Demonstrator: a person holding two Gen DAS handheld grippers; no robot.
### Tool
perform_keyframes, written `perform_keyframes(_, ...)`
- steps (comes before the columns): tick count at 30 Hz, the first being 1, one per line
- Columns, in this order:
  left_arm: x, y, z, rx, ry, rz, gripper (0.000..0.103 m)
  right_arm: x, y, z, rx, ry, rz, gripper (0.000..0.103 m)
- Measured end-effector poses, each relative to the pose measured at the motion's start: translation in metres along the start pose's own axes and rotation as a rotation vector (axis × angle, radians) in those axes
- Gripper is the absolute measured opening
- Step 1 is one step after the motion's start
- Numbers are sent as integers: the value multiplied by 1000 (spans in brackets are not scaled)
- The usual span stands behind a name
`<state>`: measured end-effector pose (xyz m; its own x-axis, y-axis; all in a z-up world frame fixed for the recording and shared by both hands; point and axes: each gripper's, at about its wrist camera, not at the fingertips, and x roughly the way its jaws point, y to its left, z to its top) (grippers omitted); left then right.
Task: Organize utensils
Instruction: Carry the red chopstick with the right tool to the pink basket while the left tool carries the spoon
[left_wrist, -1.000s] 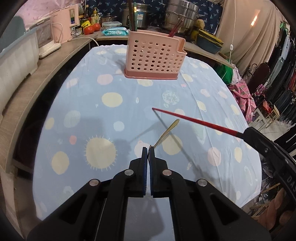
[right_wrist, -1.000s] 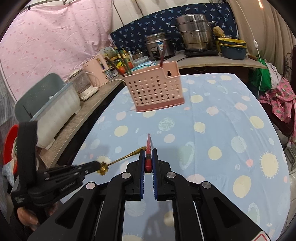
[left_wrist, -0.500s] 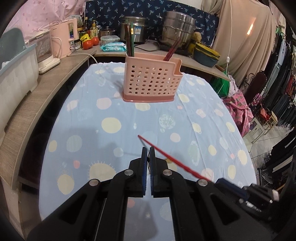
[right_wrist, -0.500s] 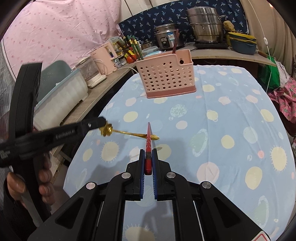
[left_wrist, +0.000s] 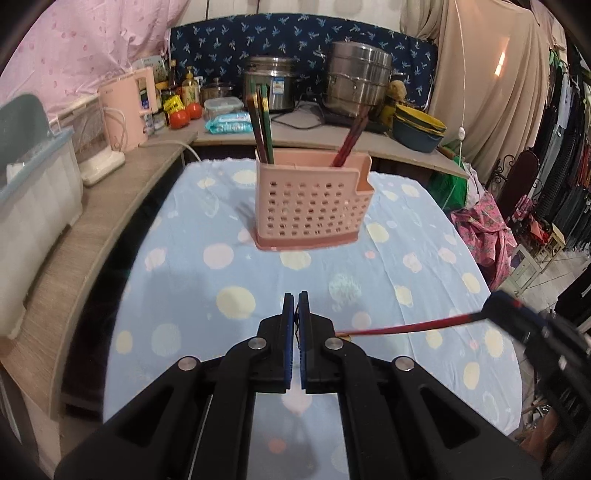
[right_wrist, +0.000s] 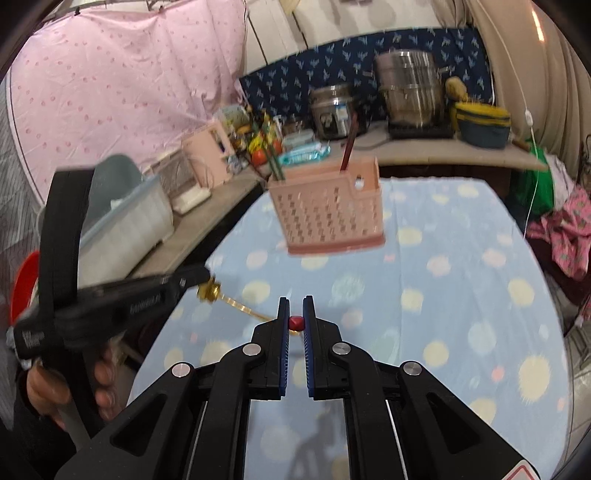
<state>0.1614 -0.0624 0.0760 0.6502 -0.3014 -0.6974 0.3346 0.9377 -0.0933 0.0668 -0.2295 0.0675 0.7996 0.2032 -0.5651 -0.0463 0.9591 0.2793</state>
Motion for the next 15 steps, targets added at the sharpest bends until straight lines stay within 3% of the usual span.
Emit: perform_keyframes(15,-4,-1,122,122,-209,161,2,17,-13,138,-30,-242,-63,7)
